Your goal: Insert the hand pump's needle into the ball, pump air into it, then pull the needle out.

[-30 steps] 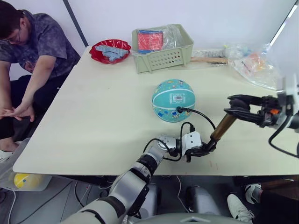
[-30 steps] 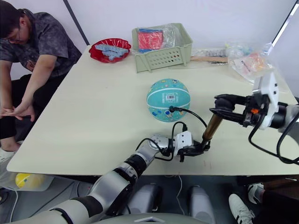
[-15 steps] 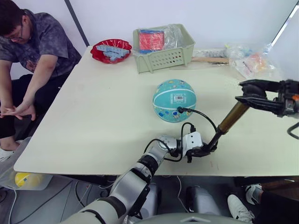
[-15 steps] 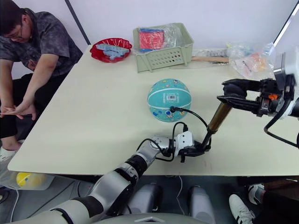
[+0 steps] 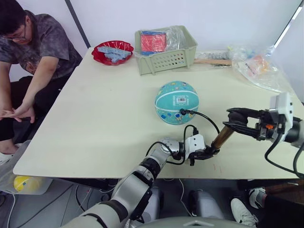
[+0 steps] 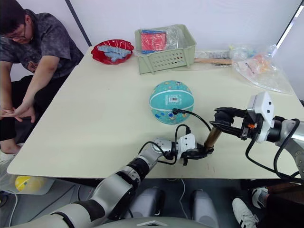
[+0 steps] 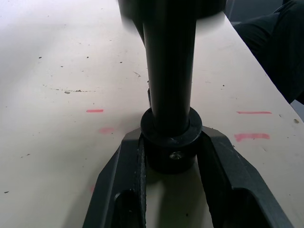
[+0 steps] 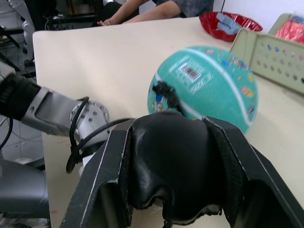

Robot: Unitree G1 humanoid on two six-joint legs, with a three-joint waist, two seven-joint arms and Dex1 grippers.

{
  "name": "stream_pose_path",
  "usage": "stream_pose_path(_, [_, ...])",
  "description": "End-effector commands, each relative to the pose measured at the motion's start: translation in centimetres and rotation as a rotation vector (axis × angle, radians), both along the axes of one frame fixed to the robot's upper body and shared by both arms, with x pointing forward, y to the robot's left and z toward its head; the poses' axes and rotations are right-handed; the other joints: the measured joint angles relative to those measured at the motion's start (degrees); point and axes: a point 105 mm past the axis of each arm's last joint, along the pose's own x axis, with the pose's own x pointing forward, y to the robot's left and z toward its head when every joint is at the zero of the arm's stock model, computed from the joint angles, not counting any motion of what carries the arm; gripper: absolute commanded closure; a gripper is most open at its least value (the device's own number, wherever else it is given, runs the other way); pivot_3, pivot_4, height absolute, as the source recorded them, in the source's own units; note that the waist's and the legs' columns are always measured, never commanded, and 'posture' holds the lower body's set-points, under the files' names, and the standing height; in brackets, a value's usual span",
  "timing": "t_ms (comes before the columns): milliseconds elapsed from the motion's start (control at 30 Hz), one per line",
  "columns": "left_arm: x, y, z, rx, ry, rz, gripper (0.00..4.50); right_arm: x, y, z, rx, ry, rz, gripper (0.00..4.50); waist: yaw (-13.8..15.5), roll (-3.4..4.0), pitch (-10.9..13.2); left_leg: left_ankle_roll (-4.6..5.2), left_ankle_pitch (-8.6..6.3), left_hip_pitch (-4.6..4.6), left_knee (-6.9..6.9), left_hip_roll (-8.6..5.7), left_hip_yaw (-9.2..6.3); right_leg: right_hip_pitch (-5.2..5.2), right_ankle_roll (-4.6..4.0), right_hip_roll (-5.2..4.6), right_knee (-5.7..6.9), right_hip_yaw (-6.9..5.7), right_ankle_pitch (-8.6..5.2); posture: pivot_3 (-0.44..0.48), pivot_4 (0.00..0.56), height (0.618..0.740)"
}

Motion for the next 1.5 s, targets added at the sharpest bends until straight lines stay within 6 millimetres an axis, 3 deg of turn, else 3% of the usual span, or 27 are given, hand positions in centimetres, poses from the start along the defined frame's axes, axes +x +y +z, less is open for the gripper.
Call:
stream_pose_path(33, [-1.4,1.2,-2.9,0.109,0.071,-0.014,3.41,0.0,0.0,-3.4,-0.025,0.079,-0.026,2.87,0.0,-0.06,0.0,0.0,0.0,0.0,0.0,0.0,0.0,0.0,0.0,0.0,0.0,0.0,0.0,0.0,0.15,0.738])
stream_pose_path(233, [-1.3,1.0,-2.8,0.104,0.071,-0.01,3.41,-0.4,0.1,-6.0,-0.04,0.095,-0.044,2.87,0.0,-0.06,-0.1,0.0,0.0,0.02,0.0,-0.01,0.0,0.02,0.0,0.01,0.0,0.0,0.0,0.0,0.15,0.738])
stream_pose_path(367, [-1.4,1.0,-2.8,0.104,0.073,-0.01,3.41,-0.3,0.1,-5.7,-0.029,0.077,-0.052,2.87,-0.1,-0.13,-0.1,0.0,0.0,0.11,0.0,0.0,-0.02,0.1,0.01,0.02,0.0,-0.02,-0.01,0.0,0.15,0.738])
stream_pose_path(567, [-1.3,1.3,-2.9,0.11,0.071,-0.013,3.41,0.0,-1.4,-1.3,0.013,-0.017,-0.083,2.87,0.0,-0.13,-0.1,0.0,0.0,0.1,0.0,-0.01,-0.03,0.1,0.0,0.01,0.0,-0.02,-0.01,0.0,0.15,0.738])
stream_pose_path(633, [-1.3,1.3,-2.9,0.111,0.071,-0.013,3.41,-0.1,-1.5,-0.4,0.02,-0.03,-0.081,2.87,0.1,-0.13,-0.1,0.0,0.0,0.06,-0.01,-0.02,-0.04,0.09,0.0,-0.01,-0.01,-0.03,-0.01,0.0,0.15,0.738])
stream_pose_path(867, [-1.4,1.4,-3.0,0.115,0.072,-0.024,3.41,-0.3,-1.9,6.3,0.068,-0.142,-0.056,2.87,0.0,0.12,0.1,0.0,0.0,-0.03,0.0,-0.02,-0.03,0.01,0.0,-0.02,-0.01,-0.02,-0.01,0.0,0.15,0.738])
stream_pose_path(1033, [-1.4,1.4,-2.9,0.118,0.071,-0.026,3.41,-0.5,-1.8,9.2,0.082,-0.183,-0.036,2.87,0.0,0.12,0.1,0.0,0.0,-0.12,-0.02,-0.02,-0.01,-0.06,0.0,-0.03,-0.01,-0.02,0.0,0.0,0.15,0.738])
stream_pose_path(1333, [-1.3,1.5,-2.9,0.12,0.072,-0.021,3.41,-0.8,-1.9,12.6,0.084,-0.256,-0.03,2.87,-0.1,0.14,0.2,0.0,0.0,-0.12,-0.02,0.0,0.02,-0.08,-0.01,-0.04,-0.01,0.03,0.0,0.0,0.15,0.738])
stream_pose_path(1433, [-1.4,1.5,-3.0,0.119,0.074,-0.019,3.41,-0.8,-1.7,12.5,0.084,-0.244,-0.021,2.87,-0.1,0.15,0.2,0.0,0.0,-0.12,-0.02,0.0,0.02,-0.09,-0.01,-0.04,-0.01,0.03,0.0,0.0,0.15,0.738])
stream_pose_path(1500, [-1.4,1.5,-3.1,0.118,0.075,-0.018,3.41,-0.7,-1.6,11.2,0.058,-0.201,-0.018,2.87,-0.1,0.15,0.1,0.0,0.0,-0.12,-0.02,0.01,0.01,-0.09,-0.01,-0.04,-0.01,0.02,0.0,0.0,0.15,0.738])
